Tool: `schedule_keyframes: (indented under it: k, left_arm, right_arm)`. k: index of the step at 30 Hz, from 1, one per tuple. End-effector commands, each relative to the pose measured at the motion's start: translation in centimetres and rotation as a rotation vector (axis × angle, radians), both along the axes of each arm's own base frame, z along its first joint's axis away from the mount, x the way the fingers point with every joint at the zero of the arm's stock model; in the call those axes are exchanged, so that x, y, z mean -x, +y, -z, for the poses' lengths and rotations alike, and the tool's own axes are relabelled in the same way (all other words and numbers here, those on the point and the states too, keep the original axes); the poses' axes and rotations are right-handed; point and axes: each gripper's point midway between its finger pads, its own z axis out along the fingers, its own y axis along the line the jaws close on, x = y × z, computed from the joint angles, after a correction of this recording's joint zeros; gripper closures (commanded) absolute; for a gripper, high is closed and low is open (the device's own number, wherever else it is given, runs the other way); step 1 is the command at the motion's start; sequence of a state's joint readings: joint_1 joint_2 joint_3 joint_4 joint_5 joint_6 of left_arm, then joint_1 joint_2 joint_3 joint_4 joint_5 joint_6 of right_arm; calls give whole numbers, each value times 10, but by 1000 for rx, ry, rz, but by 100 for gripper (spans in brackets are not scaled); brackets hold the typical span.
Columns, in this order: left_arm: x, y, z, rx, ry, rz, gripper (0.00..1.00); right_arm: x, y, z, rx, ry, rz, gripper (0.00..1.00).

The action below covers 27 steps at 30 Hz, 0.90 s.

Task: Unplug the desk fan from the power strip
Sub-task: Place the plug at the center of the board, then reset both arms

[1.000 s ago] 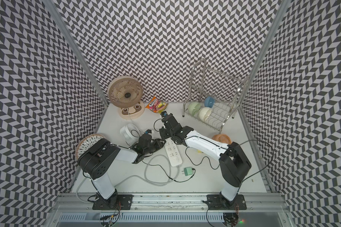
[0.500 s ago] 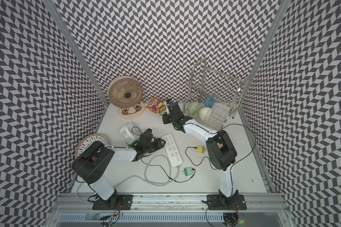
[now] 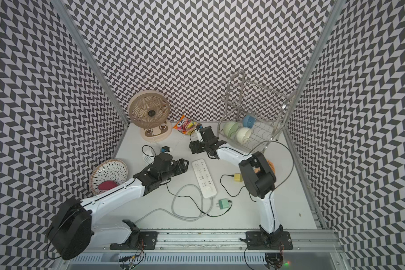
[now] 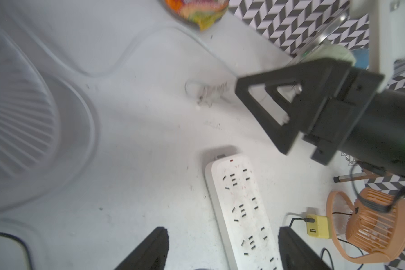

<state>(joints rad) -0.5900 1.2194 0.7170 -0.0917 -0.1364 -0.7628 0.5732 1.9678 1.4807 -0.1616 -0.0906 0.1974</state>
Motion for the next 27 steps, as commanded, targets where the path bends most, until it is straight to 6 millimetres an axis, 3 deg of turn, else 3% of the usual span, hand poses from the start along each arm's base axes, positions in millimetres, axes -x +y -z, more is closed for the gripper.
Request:
schedule_keyframes:
  k: [1,3,6,9,12,14,15,17,22,27]
  left_arm:
    - [-5,40,-26,-79,-77,-140,7]
    - [-6,60,-36,-86,-116,-217,1]
    - [-6,90,-43,-114,-171,-325,0]
    - [-7,120,-47,-152,-233,-435,0]
    - [-16,149,-54,-180,-302,-493,0]
    - [-24,166,-60,-191,-357,-525,0]
    - [-27,175,-62,-196,-378,-549,0]
    - [-32,197,-70,-217,-417,-594,0]
    - [-44,232,-87,-255,-448,-619,0]
    - [-51,255,-65,-346,-434,-631,0]
  right_arm:
    - [16,-66,-75,58,-132,127,1]
    - [41,-104,-94,73,-166,196,0]
    - [67,-173,-97,82,-209,386,0]
    - [82,-257,-85,44,-251,643,0]
    - [88,-326,-75,-19,-332,824,0]
    - [91,-373,-80,-26,-467,1029,0]
    - [95,-385,-75,17,-497,1084,0]
    - [93,-381,-68,40,-582,1037,0]
    - [83,-360,-26,69,-558,882,0]
    - [86,-334,-22,47,-668,723,0]
